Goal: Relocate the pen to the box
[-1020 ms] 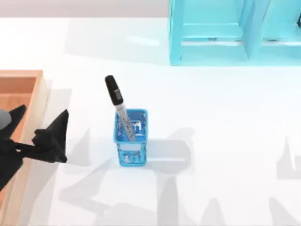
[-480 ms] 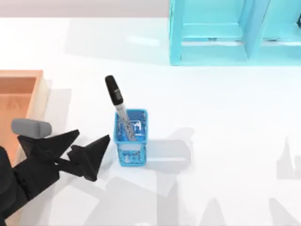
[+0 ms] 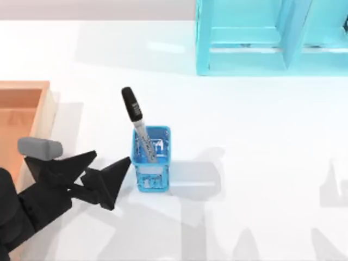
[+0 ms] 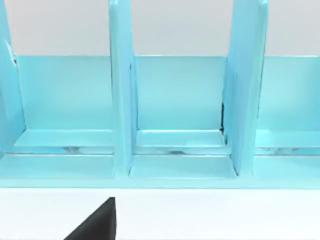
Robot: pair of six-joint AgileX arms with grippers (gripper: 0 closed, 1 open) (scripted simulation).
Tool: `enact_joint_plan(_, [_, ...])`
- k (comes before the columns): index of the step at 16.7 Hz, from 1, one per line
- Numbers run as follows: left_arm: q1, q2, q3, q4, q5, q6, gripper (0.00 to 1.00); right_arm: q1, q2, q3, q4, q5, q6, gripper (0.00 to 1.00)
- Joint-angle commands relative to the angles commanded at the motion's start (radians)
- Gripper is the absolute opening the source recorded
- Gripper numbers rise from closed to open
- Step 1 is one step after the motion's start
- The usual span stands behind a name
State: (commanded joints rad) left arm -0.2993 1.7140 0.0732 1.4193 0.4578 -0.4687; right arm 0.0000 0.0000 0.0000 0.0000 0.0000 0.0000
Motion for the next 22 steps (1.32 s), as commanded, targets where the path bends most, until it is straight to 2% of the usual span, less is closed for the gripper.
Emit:
enact_joint_plan(10, [-0.158,0.281,0.344,-0.041,-0.146,-0.036,1.00,0.000,0.000,0.000,0.000,0.000,0.000,1.00])
enact_joint_plan(15, [-0.170,0.302,0.366,-0.044,-0.157,-0.039,1.00,0.000,0.000,0.000,0.000,0.000,0.000,1.00])
enact_joint_plan(22, [-0.170,0.302,0.366,-0.044,-0.157,-0.039,0.47,0.000,0.000,0.000,0.000,0.000,0.000,1.00])
